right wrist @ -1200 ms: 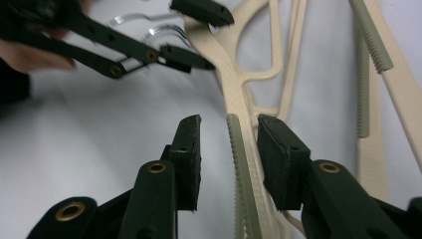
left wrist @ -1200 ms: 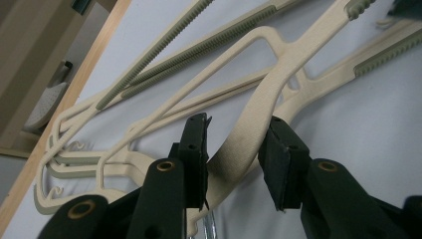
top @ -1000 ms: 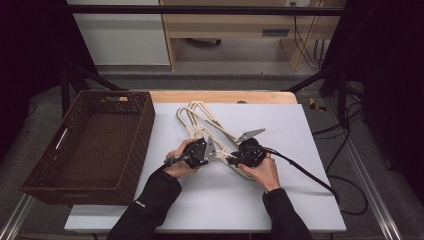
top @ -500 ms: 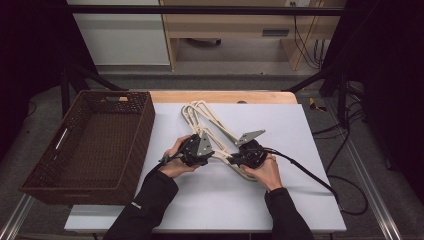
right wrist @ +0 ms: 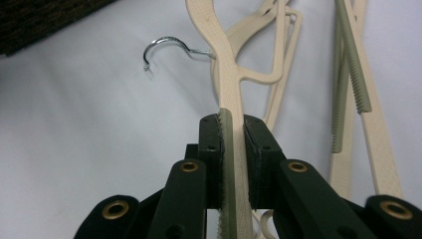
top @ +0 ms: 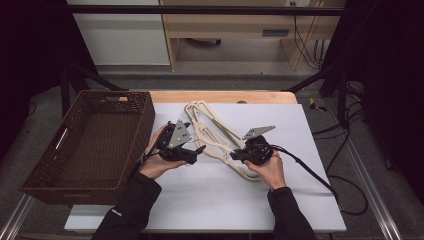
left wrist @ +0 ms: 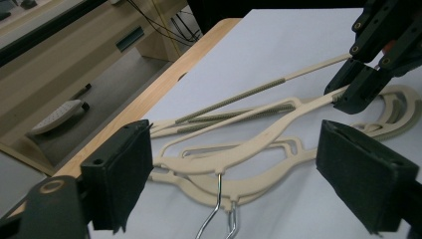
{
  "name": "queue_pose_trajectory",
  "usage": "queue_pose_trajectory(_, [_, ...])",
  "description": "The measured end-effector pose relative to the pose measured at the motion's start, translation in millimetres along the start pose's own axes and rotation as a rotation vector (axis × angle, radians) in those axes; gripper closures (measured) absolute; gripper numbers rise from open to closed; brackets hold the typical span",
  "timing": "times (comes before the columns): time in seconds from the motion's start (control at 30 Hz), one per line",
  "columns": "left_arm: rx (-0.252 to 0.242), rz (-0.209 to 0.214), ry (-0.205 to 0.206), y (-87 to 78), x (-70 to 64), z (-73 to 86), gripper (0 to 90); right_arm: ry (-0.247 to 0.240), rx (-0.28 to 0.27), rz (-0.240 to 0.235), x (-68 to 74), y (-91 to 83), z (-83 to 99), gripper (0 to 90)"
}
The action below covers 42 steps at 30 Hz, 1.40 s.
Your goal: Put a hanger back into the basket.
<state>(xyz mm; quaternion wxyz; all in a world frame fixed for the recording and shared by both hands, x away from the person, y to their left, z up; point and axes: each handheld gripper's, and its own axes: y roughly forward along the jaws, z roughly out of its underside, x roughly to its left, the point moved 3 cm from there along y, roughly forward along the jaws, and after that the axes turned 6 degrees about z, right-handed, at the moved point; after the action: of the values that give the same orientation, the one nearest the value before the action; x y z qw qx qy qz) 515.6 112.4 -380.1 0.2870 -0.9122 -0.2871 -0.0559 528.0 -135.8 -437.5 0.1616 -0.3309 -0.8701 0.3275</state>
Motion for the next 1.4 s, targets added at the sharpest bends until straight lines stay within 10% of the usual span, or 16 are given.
queue_pose_trajectory(0.53, [-0.016,0.022,0.005,-56.4,-6.3,1.5,3.2,0.021,-0.074,-0.086,-2.3,-54.7,-5.1,80.1])
queue_pose_trajectory(1.0, [0.138,0.024,0.166,-69.8,-19.7,18.2,8.7,-0.064,-0.098,-0.286,26.2,-82.8,4.0,80.1])
queue_pose_trajectory(1.4, [0.227,0.016,0.375,-42.6,-29.6,23.8,39.4,-0.142,-0.061,-0.376,46.1,-84.6,4.9,80.0])
